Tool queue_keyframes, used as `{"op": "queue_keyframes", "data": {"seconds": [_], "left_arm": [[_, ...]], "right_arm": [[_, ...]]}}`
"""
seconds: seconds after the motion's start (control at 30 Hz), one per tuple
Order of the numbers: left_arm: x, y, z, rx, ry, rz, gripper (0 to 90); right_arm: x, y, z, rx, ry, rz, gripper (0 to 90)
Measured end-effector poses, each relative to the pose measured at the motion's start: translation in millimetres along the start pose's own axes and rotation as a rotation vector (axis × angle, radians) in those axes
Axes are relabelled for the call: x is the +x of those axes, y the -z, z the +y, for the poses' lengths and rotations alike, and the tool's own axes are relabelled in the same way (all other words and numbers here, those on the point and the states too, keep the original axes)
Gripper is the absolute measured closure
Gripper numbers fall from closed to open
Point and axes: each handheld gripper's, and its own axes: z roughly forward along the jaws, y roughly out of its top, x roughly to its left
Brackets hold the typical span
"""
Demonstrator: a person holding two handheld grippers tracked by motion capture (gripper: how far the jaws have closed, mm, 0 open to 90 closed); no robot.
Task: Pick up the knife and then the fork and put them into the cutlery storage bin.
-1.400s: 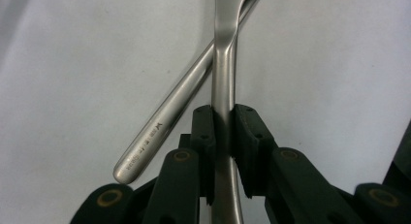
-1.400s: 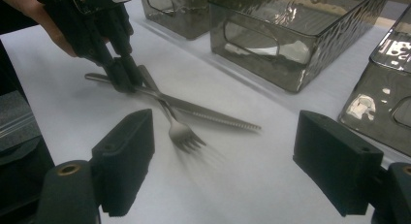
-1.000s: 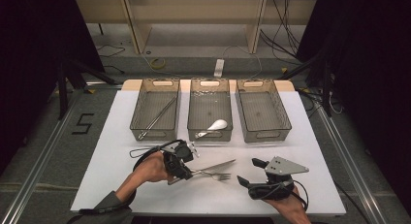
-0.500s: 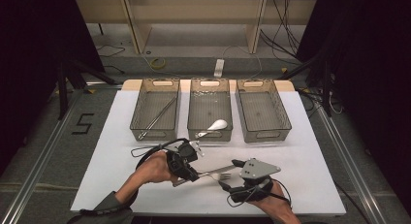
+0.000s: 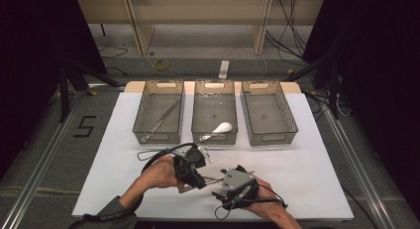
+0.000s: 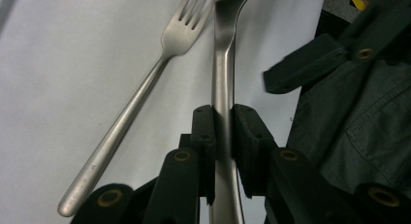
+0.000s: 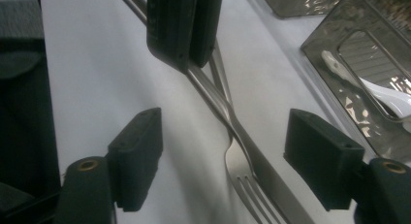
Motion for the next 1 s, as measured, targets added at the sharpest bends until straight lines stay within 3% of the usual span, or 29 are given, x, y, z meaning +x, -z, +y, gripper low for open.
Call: {"op": "queue_keyframes", "data": {"seconds": [0.13,0.3,0.4,0.47,0.53,0.73,0.83,1.0], "left_arm": [[-0.7,-0.6,0.5,-0.002,0.010,-0.004,78.9],[-3.1,-1.9,1.7,0.017,-0.006,-0.006,78.9],[-3.8,-3.2,2.4,0.014,-0.006,-0.015,78.9],[-3.9,-4.0,2.7,0.019,-0.005,-0.015,78.9],[-4.0,-4.5,2.9,0.022,-0.006,-0.018,78.9],[-6.6,-4.6,4.1,0.016,-0.025,-0.015,78.8],[-6.8,-3.4,4.4,0.015,-0.031,-0.025,78.8],[-5.7,1.7,4.6,-0.014,-0.043,-0.036,78.6]], "right_arm": [[4.0,-5.9,4.7,0.017,0.063,-0.007,43.4],[6.9,-10.5,7.2,0.032,0.110,-0.013,50.8],[8.7,-12.8,7.5,0.066,0.171,-0.009,56.8],[12.2,-15.5,7.7,0.055,0.167,-0.018,60.6],[11.5,-14.9,7.7,0.078,0.223,-0.019,64.7],[12.7,-13.4,9.4,0.079,0.246,-0.027,75.8],[15.6,-11.9,10.9,0.085,0.300,-0.041,79.1],[15.9,-10.9,11.9,0.100,0.320,-0.024,82.7]]}}
